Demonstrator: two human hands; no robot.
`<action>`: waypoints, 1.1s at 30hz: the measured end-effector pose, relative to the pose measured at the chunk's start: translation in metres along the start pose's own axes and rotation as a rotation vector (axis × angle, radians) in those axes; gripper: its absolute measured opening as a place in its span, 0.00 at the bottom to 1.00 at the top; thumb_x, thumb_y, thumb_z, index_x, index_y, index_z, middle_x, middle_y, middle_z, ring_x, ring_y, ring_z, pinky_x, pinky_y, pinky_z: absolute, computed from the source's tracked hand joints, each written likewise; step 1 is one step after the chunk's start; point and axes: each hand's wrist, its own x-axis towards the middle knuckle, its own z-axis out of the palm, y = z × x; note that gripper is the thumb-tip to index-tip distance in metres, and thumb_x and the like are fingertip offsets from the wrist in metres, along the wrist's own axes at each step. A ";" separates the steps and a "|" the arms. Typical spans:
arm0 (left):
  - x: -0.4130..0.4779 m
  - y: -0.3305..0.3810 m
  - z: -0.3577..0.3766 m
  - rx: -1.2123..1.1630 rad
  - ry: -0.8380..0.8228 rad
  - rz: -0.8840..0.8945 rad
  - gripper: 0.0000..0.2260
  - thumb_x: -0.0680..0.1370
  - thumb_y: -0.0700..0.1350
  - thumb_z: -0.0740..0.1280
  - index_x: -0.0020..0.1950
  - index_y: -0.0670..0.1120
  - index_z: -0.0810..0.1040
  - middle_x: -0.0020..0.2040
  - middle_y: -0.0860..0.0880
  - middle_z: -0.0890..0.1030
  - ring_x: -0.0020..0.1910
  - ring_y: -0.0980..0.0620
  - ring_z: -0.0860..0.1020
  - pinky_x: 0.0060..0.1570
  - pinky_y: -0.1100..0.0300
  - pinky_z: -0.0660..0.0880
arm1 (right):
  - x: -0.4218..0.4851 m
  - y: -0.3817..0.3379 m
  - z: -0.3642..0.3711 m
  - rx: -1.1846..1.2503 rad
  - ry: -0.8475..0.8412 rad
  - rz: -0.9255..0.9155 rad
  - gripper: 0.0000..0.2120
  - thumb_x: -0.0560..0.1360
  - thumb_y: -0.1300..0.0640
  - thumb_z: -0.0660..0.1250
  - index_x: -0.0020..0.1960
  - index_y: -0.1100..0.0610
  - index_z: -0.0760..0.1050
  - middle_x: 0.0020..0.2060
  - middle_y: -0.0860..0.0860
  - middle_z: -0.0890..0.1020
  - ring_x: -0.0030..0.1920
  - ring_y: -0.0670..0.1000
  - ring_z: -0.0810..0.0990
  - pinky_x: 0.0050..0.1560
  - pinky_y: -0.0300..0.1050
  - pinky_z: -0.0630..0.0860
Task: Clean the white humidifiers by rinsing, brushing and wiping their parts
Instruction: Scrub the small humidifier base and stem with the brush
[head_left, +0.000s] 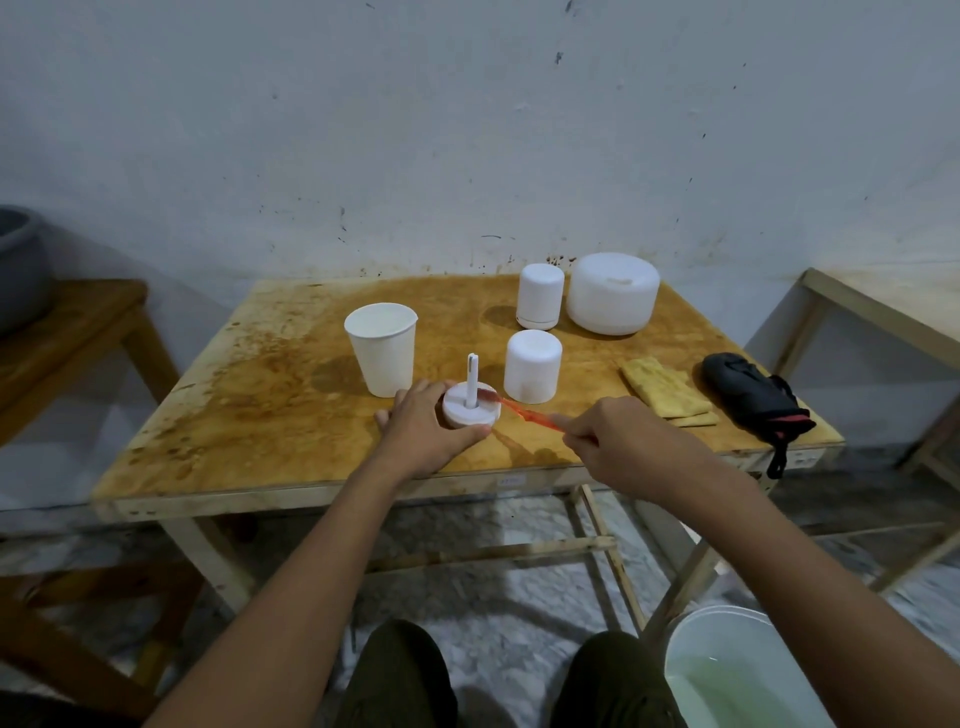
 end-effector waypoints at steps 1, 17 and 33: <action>0.000 0.000 0.000 -0.003 0.005 0.001 0.34 0.71 0.65 0.70 0.74 0.55 0.66 0.70 0.53 0.68 0.71 0.49 0.63 0.67 0.46 0.57 | -0.003 0.001 -0.001 -0.007 -0.001 -0.002 0.12 0.82 0.58 0.61 0.59 0.55 0.82 0.31 0.40 0.71 0.28 0.44 0.72 0.31 0.37 0.68; 0.001 -0.003 0.001 -0.095 0.006 -0.009 0.34 0.69 0.65 0.72 0.72 0.55 0.69 0.67 0.55 0.71 0.70 0.48 0.64 0.66 0.47 0.56 | 0.006 -0.010 0.024 0.086 0.120 0.043 0.17 0.83 0.55 0.58 0.52 0.61 0.83 0.41 0.53 0.83 0.26 0.46 0.68 0.26 0.35 0.63; 0.006 -0.004 -0.007 -0.135 -0.097 -0.041 0.36 0.67 0.64 0.74 0.72 0.56 0.69 0.67 0.53 0.71 0.69 0.47 0.66 0.70 0.42 0.59 | 0.012 0.009 0.014 0.024 0.107 0.059 0.14 0.82 0.56 0.60 0.63 0.52 0.80 0.32 0.49 0.74 0.32 0.49 0.74 0.31 0.42 0.68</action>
